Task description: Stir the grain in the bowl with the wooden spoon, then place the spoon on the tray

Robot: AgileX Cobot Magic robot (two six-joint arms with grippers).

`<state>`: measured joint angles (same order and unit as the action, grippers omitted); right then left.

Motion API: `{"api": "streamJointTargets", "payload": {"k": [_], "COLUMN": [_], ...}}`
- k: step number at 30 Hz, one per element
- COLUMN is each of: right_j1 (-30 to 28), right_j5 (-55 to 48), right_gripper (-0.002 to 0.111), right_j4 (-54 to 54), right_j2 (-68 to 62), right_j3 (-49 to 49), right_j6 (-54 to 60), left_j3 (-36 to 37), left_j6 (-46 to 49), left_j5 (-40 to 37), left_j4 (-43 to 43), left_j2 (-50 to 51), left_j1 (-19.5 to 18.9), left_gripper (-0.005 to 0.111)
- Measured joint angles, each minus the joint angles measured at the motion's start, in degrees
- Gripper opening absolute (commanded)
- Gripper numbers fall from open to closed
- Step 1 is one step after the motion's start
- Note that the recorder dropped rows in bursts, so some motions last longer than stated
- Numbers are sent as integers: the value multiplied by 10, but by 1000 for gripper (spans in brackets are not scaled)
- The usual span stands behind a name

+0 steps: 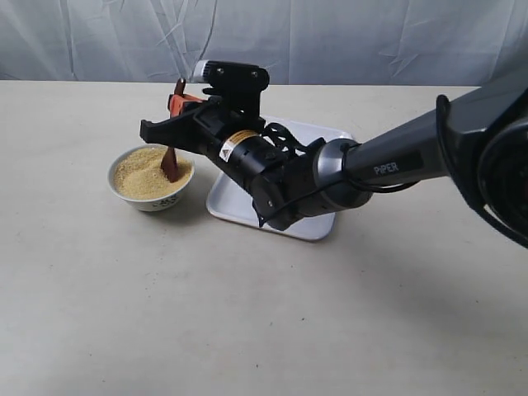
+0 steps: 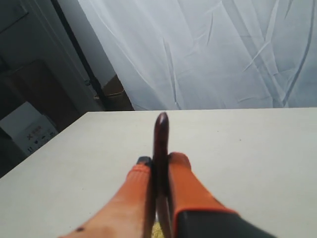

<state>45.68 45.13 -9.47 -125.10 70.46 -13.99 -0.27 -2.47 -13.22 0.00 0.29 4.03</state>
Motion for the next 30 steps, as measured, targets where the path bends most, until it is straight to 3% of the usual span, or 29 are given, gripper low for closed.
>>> {"api": "streamJointTargets", "payload": {"k": [30], "right_j1": [21], "right_j5": [-25], "right_gripper": [-1], "right_j4": [61], "right_j2": [40], "right_j3": [0], "right_j6": [-17], "left_j3": [0], "left_j6": [0], "left_j5": [0], "left_j4": [0], "left_j2": [0], "left_j1": [0], "left_gripper": [0]}}
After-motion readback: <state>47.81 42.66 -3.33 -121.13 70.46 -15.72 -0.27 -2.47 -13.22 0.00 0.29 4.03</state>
